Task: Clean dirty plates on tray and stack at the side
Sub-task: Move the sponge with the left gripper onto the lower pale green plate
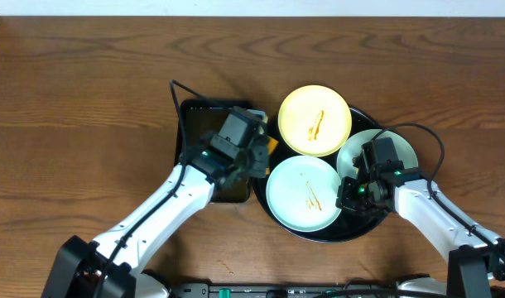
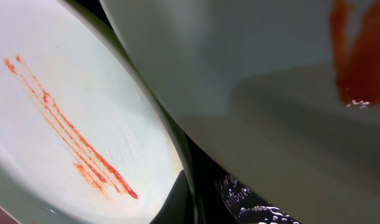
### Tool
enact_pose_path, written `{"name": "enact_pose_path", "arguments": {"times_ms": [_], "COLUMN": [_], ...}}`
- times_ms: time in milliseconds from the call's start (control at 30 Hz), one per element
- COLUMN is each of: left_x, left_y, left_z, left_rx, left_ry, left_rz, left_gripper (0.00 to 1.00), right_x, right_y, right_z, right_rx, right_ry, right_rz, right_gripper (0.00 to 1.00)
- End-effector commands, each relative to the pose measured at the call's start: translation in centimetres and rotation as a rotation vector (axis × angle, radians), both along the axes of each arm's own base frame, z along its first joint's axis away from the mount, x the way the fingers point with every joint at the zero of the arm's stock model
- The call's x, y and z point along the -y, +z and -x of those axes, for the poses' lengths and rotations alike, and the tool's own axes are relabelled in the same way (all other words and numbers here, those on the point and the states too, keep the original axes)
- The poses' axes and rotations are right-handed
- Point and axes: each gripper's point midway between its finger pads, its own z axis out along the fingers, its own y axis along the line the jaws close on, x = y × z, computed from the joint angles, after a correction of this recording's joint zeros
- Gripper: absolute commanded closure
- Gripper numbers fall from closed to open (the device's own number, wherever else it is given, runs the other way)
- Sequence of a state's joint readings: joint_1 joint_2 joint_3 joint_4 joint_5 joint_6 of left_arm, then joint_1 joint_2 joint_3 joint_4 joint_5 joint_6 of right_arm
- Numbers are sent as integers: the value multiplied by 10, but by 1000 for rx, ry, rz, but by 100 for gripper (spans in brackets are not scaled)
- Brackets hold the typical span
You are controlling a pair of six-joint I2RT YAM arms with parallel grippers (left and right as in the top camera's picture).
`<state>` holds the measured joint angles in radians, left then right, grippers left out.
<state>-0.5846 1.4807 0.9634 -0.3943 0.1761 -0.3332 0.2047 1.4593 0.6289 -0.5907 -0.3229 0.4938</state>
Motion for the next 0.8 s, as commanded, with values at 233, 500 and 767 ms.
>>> {"name": "enact_pose_path", "arguments": {"times_ms": [233, 500, 767], "left_x": [69, 110, 134], "left_y": [-12, -45, -61], "left_z": [41, 71, 85], "left_rx": [-184, -271, -292], "left_ry": [50, 32, 12], "left_rz": [147, 151, 167], "left_gripper": [93, 93, 92], "right_x": [-2, -1, -1], "right_y": [-2, -2, -2], "right_z": [2, 3, 4], "right_rx": [-9, -12, -15], "right_ry": [1, 1, 1], "right_rz": [-3, -2, -1], "right_gripper": [99, 99, 99]}}
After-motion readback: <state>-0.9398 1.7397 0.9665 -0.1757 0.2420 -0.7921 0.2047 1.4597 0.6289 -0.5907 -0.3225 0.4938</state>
